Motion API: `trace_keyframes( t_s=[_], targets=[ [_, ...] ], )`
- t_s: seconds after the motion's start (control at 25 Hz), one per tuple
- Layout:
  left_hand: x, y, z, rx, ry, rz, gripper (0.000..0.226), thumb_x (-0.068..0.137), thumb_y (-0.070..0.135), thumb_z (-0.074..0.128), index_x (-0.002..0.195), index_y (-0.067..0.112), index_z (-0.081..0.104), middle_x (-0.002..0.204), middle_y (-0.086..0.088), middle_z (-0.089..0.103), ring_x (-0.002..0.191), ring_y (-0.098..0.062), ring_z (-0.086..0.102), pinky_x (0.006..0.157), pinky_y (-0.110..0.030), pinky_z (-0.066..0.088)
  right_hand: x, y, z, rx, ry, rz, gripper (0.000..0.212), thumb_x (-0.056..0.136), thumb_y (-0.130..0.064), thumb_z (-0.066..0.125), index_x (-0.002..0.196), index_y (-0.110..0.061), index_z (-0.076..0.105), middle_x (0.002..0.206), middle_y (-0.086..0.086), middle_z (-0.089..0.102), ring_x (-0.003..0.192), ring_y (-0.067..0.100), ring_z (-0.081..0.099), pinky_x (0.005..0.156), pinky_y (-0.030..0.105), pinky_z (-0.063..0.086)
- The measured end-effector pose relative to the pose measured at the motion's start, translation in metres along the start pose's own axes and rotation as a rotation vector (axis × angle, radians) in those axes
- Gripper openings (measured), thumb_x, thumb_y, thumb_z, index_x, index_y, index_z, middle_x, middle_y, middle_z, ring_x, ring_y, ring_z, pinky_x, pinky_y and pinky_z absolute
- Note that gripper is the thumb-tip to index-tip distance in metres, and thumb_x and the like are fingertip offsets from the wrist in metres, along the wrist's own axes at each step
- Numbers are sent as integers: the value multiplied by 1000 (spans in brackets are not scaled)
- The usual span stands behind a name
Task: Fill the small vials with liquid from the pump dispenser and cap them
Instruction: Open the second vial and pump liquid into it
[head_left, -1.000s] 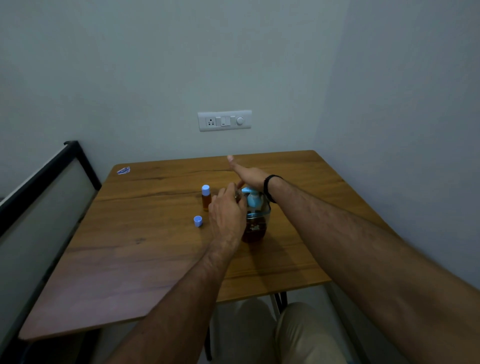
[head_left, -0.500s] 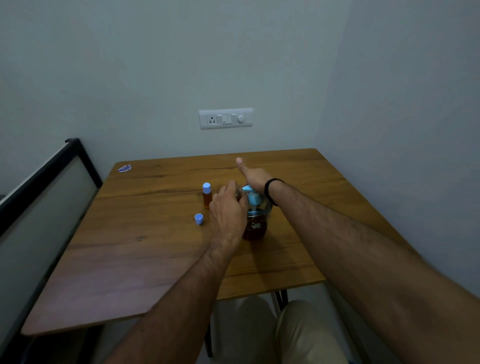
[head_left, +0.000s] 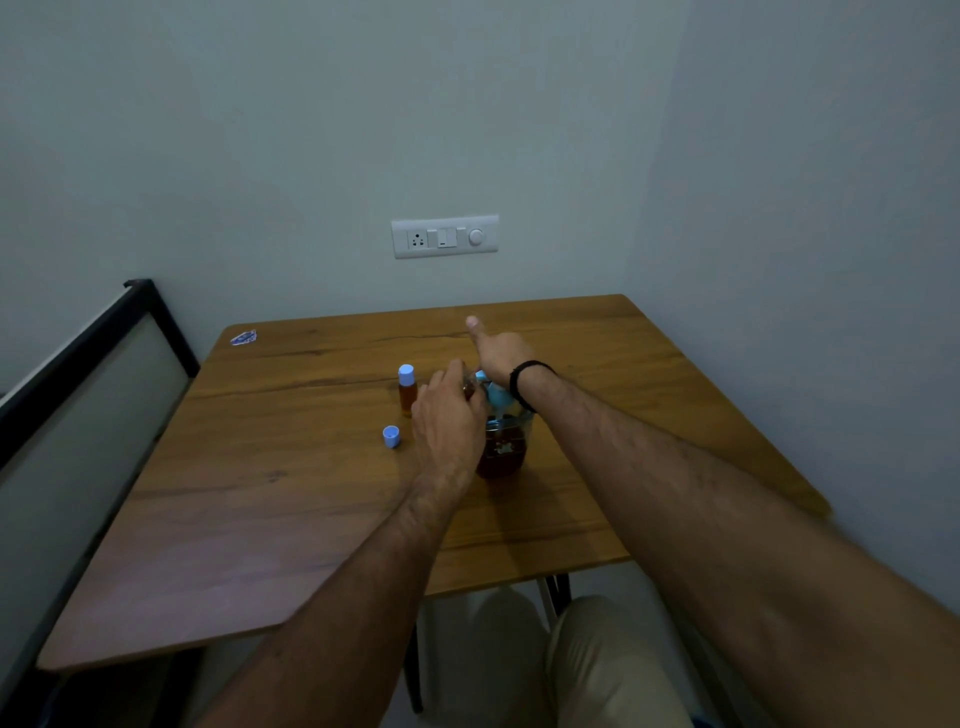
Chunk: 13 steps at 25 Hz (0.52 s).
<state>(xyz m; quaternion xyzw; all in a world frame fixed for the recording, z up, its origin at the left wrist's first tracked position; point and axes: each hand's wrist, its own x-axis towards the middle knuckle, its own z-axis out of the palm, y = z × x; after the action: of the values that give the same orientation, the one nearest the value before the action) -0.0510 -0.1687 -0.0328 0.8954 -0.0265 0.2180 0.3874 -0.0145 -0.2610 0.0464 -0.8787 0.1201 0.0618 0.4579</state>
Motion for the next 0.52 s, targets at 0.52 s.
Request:
trace_keyframes(
  t_s=[0.52],
  targets=[
    [-3, 8, -11, -67, -44, -38, 22, 101, 21, 56, 83, 25, 43, 85, 2, 61, 79, -14, 64, 64, -34, 58, 1, -2, 0, -32, -39, 18, 82, 96, -76, 28, 115, -7, 69, 119, 10, 66, 102, 25, 61, 82, 38, 42]
  ],
)
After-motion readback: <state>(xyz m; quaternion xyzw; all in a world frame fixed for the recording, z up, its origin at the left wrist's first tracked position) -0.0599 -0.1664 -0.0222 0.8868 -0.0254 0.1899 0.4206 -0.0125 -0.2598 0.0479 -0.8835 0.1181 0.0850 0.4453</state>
